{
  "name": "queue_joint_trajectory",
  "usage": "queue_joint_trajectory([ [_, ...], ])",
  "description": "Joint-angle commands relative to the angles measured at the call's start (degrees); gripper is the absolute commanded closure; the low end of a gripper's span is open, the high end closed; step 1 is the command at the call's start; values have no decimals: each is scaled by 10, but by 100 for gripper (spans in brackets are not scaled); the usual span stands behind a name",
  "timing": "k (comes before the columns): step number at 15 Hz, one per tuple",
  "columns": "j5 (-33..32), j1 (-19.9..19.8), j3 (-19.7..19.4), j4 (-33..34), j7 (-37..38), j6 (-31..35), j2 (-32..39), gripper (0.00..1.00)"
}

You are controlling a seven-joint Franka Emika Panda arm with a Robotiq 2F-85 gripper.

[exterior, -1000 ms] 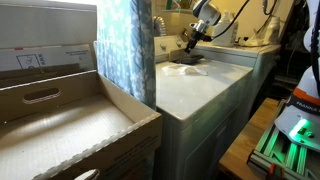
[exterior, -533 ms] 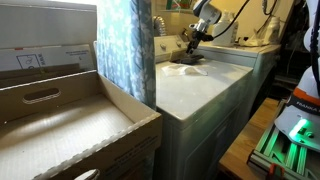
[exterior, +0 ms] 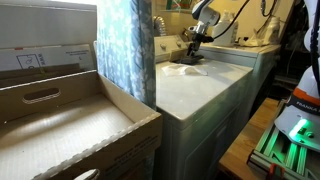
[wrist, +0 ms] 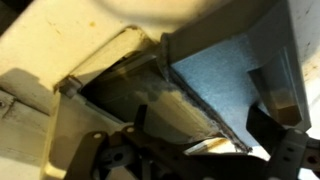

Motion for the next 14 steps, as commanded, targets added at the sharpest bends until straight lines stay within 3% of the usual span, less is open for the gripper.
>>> queue_joint_trajectory([
  [1, -10, -6, -3, 17, -10, -30, 11, 0],
  [9, -6, -22, -7, 69, -17, -128, 38, 0],
  [14, -4, -9, -11, 41, -17, -53, 34, 0],
])
